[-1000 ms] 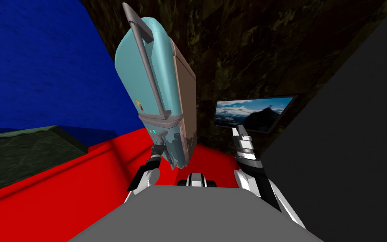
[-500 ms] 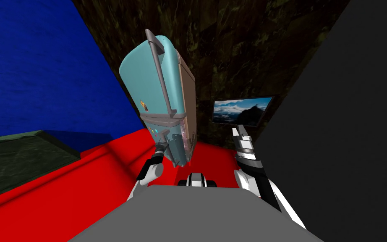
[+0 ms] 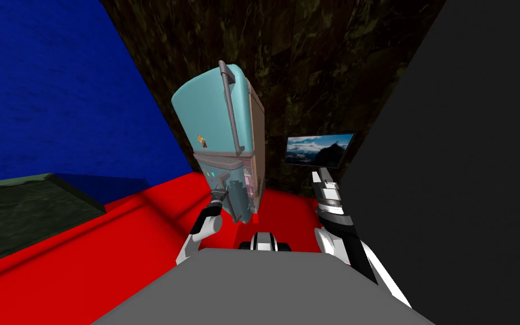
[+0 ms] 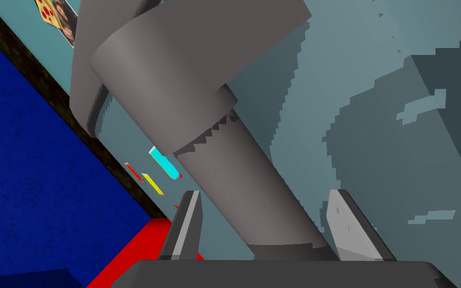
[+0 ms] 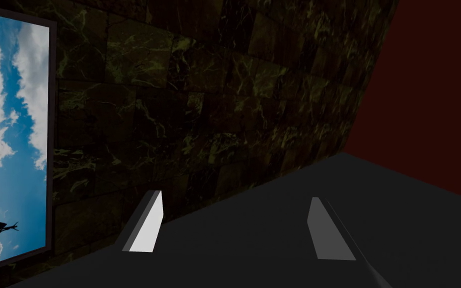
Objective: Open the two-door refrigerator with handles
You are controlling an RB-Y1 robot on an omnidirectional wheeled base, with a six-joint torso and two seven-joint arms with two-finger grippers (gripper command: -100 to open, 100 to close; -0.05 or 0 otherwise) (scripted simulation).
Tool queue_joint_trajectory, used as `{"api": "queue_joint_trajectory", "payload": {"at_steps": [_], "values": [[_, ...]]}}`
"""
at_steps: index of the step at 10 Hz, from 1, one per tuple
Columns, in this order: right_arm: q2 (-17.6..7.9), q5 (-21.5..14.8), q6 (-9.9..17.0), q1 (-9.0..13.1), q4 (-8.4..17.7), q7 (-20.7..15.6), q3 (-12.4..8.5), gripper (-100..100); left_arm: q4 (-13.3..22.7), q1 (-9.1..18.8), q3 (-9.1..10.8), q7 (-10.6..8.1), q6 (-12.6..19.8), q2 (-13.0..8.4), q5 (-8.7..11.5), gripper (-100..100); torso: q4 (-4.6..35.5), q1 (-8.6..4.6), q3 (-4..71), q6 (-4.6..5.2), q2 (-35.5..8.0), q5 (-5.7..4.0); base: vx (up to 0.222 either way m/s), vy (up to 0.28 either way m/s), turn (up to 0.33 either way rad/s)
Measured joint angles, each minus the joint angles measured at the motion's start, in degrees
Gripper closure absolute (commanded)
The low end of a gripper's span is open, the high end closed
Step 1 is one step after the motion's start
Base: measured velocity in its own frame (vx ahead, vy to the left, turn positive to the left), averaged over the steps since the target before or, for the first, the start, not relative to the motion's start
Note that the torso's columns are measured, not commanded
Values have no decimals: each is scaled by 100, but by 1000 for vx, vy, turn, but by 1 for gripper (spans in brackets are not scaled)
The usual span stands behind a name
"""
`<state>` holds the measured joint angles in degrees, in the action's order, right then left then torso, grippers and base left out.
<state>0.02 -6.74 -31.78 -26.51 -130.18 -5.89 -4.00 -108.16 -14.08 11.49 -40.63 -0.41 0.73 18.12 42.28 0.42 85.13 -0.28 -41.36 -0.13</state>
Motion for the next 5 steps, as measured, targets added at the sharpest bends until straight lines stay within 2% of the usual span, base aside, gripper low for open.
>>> {"api": "queue_joint_trajectory", "payload": {"at_steps": [1, 2, 4, 5], "values": [[-1, 0, 0, 3, 0, 0, 0, 0, 120, 168, 39, -140, 22, 5, -165, 100, -3, 33, -21, 15, -41, 12, -233, 174, -158], [-1, 0, 1, 2, 0, 0, -1, 0, 210, 293, 58, -320, 32, -25, -329, 100, 3, 45, -37, 4, -61, 20, -119, 103, -33], [-2, 0, 0, 3, 0, 0, -1, 0, 328, 444, 78, -590, 80, -32, -646, 100, 0, 39, -30, 7, -53, 17, -237, 186, -137], [-1, 0, 1, 2, 1, 0, -1, 0, 443, 595, 100, -761, 99, -36, -819, 100, 4, 35, -35, 1, -58, 20, -128, 86, -5]]}}
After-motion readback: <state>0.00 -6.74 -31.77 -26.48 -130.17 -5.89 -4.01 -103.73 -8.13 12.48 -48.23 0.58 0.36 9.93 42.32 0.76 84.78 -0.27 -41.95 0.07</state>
